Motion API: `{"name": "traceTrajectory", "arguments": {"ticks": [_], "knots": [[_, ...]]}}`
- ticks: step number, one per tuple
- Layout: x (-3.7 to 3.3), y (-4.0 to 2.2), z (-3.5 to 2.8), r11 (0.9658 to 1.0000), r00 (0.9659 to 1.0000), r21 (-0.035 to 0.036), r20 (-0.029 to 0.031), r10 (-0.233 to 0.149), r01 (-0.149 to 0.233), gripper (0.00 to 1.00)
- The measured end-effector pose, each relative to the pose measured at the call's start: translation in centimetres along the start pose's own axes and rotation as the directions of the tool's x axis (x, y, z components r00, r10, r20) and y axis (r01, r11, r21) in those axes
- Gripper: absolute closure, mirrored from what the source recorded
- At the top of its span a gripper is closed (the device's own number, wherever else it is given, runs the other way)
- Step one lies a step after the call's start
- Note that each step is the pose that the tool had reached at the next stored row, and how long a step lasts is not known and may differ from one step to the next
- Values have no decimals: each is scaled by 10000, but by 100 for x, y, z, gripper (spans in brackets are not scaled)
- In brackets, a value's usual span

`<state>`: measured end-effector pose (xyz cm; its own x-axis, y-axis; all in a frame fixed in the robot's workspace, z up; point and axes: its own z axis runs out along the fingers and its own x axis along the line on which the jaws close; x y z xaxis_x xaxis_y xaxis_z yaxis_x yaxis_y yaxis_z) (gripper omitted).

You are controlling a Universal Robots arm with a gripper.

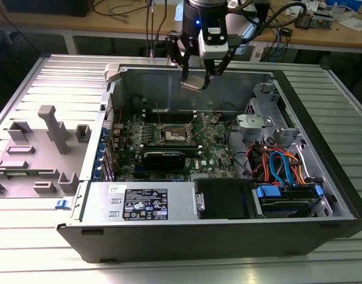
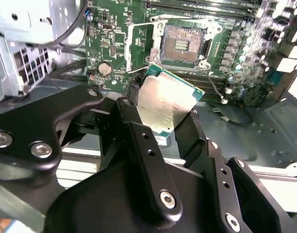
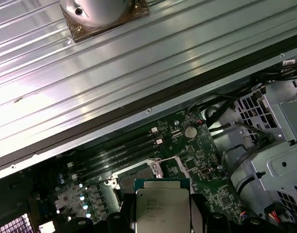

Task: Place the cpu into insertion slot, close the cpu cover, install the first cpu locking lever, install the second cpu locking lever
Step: 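Place the cpu into insertion slot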

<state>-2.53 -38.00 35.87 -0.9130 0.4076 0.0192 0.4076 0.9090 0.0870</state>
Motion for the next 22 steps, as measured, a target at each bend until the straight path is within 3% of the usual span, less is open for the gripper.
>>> {"name": "traceTrajectory", "arguments": {"ticks": [2,3,15,22], "knots": [[0,-1,11,9981,9981,-14,53,618,-618,46],[0,-1,12,9976,9976,-14,59,690,-689,46],[0,-1,13,9965,9965,-22,70,834,-834,46],[0,-1,13,9869,9868,-46,136,1612,-1611,46]]}}
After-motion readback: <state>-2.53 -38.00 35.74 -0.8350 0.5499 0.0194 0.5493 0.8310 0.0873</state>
